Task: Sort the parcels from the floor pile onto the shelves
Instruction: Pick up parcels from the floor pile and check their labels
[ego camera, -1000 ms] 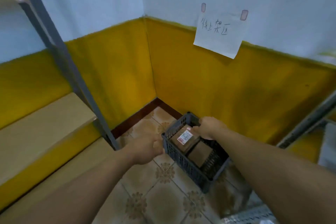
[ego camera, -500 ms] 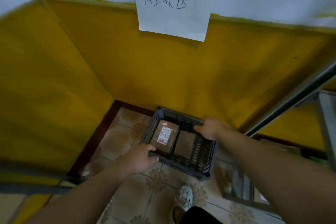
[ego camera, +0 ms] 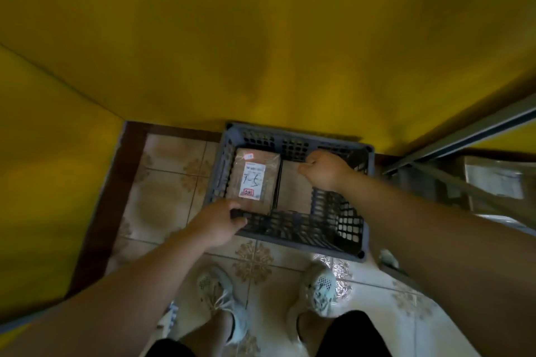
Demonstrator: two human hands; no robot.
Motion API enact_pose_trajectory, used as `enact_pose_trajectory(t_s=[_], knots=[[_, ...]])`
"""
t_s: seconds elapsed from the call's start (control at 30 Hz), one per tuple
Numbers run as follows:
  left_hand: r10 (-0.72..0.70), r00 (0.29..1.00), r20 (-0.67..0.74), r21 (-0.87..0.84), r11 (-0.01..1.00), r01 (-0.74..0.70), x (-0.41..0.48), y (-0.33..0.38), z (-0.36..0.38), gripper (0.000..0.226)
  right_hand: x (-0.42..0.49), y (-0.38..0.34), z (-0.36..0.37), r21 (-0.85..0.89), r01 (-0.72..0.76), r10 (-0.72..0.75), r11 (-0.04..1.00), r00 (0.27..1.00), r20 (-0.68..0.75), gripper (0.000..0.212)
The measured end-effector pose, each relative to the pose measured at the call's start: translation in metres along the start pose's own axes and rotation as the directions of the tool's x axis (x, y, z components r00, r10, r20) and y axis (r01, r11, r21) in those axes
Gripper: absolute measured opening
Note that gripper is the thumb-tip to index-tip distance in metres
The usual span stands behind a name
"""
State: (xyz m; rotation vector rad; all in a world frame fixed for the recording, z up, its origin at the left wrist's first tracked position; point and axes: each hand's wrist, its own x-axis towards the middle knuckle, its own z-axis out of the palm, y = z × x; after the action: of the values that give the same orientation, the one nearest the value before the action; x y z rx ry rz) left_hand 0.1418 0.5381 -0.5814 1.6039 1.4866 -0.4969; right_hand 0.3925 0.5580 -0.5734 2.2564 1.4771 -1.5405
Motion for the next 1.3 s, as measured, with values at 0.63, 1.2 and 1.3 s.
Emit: enact_pose_trajectory(t_s=[0.63,1.2,1.3], knots=[[0.010,0.939,-0.344,0.100,0.995,0.026,0.328,-0.100,0.097,0.062,0.322,0.102,0.194,0.145,0.133,-0.123,0.980,0.989,-0.077,0.059],[-0.068,0.993,-0.095,-0.656,0.754,-0.011,0.313,-0.084,0.110,0.078,0.295,0.103,0.198,0.670,0.053,0.099,0.741,0.977,-0.187,0.042],[-0.075,0.986,-0.145,-0.673,0.738,-0.043,0.277,-0.075,0.100,0.082,0.256,0.082,0.180,0.665,0.084,0.110,0.742,0.963,-0.244,0.060]])
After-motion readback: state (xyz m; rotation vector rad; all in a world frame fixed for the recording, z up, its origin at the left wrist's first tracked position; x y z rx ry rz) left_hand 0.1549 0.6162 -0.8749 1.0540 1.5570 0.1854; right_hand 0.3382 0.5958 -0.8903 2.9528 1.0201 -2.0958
